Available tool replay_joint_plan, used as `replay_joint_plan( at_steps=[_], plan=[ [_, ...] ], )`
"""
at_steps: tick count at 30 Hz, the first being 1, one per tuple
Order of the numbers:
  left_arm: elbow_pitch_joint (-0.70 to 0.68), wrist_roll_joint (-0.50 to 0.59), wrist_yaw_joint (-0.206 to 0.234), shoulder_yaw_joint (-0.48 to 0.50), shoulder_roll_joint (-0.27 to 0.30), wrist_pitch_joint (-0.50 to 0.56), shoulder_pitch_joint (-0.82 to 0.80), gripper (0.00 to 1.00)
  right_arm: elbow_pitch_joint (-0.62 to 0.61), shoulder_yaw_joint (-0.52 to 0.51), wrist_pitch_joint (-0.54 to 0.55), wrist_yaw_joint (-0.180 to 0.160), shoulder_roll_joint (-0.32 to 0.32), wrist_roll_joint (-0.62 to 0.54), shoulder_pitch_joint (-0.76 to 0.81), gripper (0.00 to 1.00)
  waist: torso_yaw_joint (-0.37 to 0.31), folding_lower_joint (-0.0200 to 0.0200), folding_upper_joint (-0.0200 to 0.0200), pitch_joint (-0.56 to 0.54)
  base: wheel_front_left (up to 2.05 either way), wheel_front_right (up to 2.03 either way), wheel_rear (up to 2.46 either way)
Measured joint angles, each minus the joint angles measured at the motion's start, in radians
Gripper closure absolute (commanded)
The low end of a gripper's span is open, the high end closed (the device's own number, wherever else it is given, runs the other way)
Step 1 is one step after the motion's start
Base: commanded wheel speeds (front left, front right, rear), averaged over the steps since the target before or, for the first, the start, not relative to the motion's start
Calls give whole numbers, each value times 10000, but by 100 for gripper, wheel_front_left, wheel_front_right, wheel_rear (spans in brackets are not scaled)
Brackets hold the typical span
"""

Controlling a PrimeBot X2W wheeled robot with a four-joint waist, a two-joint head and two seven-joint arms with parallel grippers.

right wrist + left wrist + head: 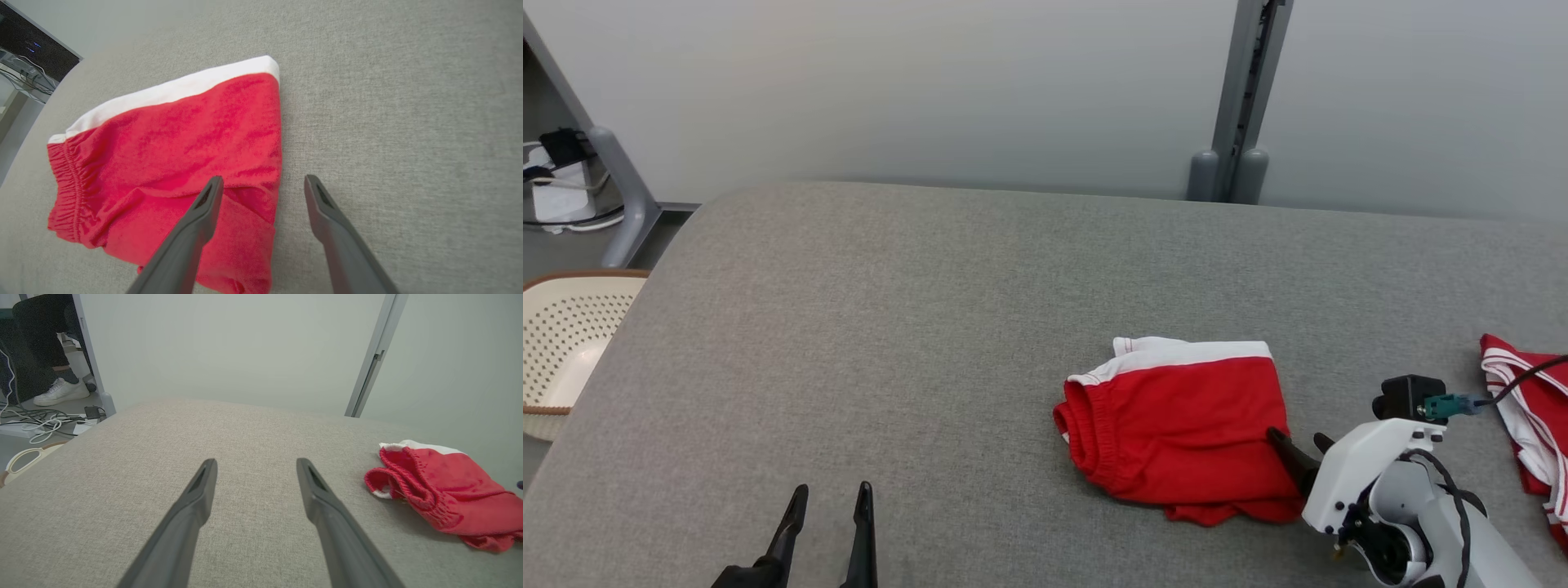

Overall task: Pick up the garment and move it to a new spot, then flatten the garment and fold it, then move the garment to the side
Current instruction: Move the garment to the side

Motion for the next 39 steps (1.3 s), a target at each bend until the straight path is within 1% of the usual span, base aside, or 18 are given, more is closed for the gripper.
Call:
replay_joint_plan(
  at_steps=[6, 11, 12, 13, 17, 19, 20, 22, 26, 27, 29, 30, 31, 33, 35, 36, 39],
  plan=[
    [-69, -73, 86, -107, 2, 0, -100, 0, 1593, 67, -186, 0, 267, -345, -903, 0, 327, 1, 0, 323, 0, 0, 0],
    [-132, -84, 130, -138, 0, 0, -194, 0, 2523, 73, -349, 0, 449, -182, -1439, 0, 305, 0, 0, 575, 0, 0, 0],
    [-136, -84, 144, -140, 2, 0, -218, 0, 2546, 186, -351, 0, 489, -84, -1511, 9, 260, 0, 0, 605, 0, 0, 0],
    [-151, -88, 163, -128, 0, 0, -255, 0, 2533, 222, -458, 0, 523, 142, -1543, 100, 203, 0, 0, 636, 0, 0, 0],
    [-320, -167, 251, 2, 0, 0, -354, 0, 2069, 913, -698, 0, 617, 667, -1668, 100, -234, 0, 0, 744, 0, 0, 0],
    [-364, -171, 265, 73, 0, 0, -350, 0, 1624, 1300, -702, 0, 451, 859, -1829, 100, -557, 0, 0, 794, 0, 0, 0],
    [-380, -171, 263, 111, 4, 2, -353, 0, 1363, 1523, -698, 2, 215, 894, -1918, 100, -741, 0, 0, 818, 0, 0, 0],
    [-431, -173, 286, 176, 2, 2, -356, 0, 830, 1822, -548, 2, -456, 947, -2090, 100, -1120, 0, 0, 862, 0, 0, 0],
    [-539, -167, 290, 188, 0, 0, -417, 0, -512, 2150, 293, 0, -2006, 1250, -2338, 100, -1882, 0, 0, 978, 0, 0, 0],
    [-539, -167, 290, 188, 0, 0, -417, 0, -512, 2150, 293, 0, -2006, 1250, -2338, 100, -1882, 0, 0, 978, 0, 0, 0],
    [-531, -169, 284, 161, -2, 2, -500, 0, -1055, 2240, 905, 0, -2801, 1350, -2413, 100, -2211, 0, 0, 1063, 0, 0, 0],
    [-535, -159, 278, 134, -2, 0, -652, 0, -1360, 2125, 1279, 0, -3499, 1317, -2582, 100, -2470, 1, 0, 1190, 0, 0, 0],
    [-525, -155, 261, 119, -2, 0, -715, 0, -1396, 1988, 1407, 0, -3754, 1225, -2738, 100, -2564, 1, 0, 1282, 0, 0, 0],
    [-470, -134, 226, 52, -8, 0, -843, 0, -1313, 1766, 1620, 0, -4084, 976, -3042, 100, -2682, 0, 0, 1490, 0, 0, 0],
    [-451, -127, 209, 31, -6, 0, -891, 0, -1198, 1647, 1678, 0, -4171, 815, -3198, 100, -2718, 0, 0, 1593, 0, 0, 0],
    [-410, -67, 186, -2, 0, 0, -999, 0, -976, 1465, 1722, 2, -4311, 410, -3555, 100, -2734, 0, 0, 1780, 0, 0, 0],
    [-322, -44, 117, -36, -8, 0, -1125, 0, -479, 1181, 1831, 0, -4554, -144, -3975, 100, -2598, 0, 0, 1962, 0, 0, 0]
  ],
)
